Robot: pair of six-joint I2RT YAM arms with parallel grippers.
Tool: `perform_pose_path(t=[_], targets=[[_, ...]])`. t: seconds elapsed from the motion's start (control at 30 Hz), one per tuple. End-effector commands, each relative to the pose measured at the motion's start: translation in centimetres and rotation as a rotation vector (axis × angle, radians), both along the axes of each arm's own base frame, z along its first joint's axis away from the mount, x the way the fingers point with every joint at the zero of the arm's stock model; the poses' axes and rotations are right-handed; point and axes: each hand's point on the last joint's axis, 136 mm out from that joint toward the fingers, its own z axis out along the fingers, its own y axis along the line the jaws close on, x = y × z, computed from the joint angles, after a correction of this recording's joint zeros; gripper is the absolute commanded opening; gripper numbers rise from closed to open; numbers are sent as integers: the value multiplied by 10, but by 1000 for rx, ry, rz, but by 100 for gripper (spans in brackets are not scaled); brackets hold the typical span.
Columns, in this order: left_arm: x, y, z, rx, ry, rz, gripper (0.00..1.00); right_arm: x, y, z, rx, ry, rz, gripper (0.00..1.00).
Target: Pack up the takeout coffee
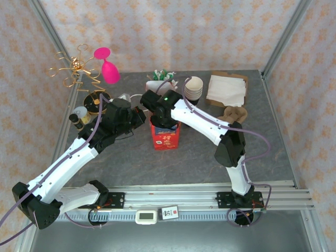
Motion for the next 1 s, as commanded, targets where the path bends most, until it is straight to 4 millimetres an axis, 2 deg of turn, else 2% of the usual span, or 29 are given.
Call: perform_pose_path(t=[0.0, 0.2, 0.43, 0.7, 0.97], targets=[[0, -9, 22, -22, -43, -53, 3, -5, -2, 24, 63, -2, -19, 67], [-2, -17, 23, -36, -35, -92, 2, -18, -7, 27, 93, 41, -57, 66], [-6, -20, 19, -28, -17, -122, 1, -32, -16, 20, 86, 93, -88, 62], [-7, -19, 17, -24, -19, -126, 1, -26, -14, 2, 41, 101, -96, 62], [-9, -17, 13, -15, -14, -120, 1, -14, -9, -3, 34, 93, -103, 63]])
